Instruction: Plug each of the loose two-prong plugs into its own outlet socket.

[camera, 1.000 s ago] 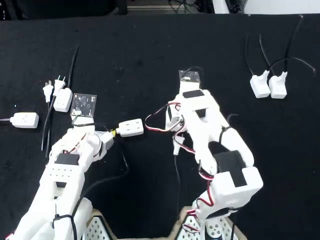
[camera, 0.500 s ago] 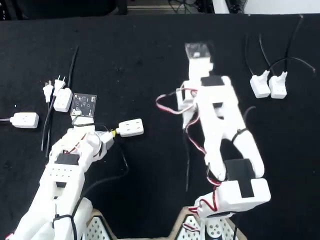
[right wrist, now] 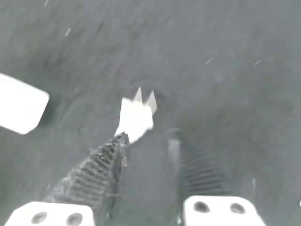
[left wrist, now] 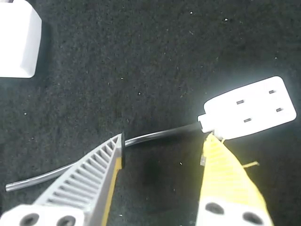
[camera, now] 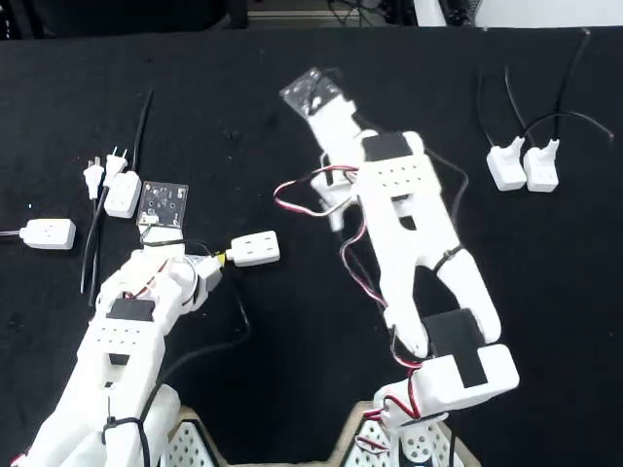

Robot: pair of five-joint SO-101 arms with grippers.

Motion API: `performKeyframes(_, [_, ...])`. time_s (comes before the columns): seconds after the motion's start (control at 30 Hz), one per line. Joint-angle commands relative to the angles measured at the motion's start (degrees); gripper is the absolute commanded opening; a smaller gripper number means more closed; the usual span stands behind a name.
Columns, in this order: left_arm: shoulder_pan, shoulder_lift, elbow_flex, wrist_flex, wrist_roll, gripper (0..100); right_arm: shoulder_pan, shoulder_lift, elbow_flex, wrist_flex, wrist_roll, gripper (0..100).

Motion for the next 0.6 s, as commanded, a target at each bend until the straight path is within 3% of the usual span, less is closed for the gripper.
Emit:
performKeyframes(0.0, [-0.6, -0.6, -1.5, -0.9, 0.6, 27, 0.5, -5.7, -0.1, 3.7, 0.1, 26.7])
performKeyframes(0.13, [-0.6, -0.6, -1.5, -0.9, 0.6, 27, 4.4, -9.1, 0.5, 4.3, -6.2, 23.7])
performKeyframes(0.27, [-0.6, -0.6, -1.5, -0.9, 0.6, 27, 3.3, -9.2, 7.9, -0.4, -7.2, 19.6])
performKeyframes(0.57, [-0.7, -0.6, -1.5, -0.9, 0.6, 27, -4.1, -9.8, 34.8, -38.9, -7.3, 19.4])
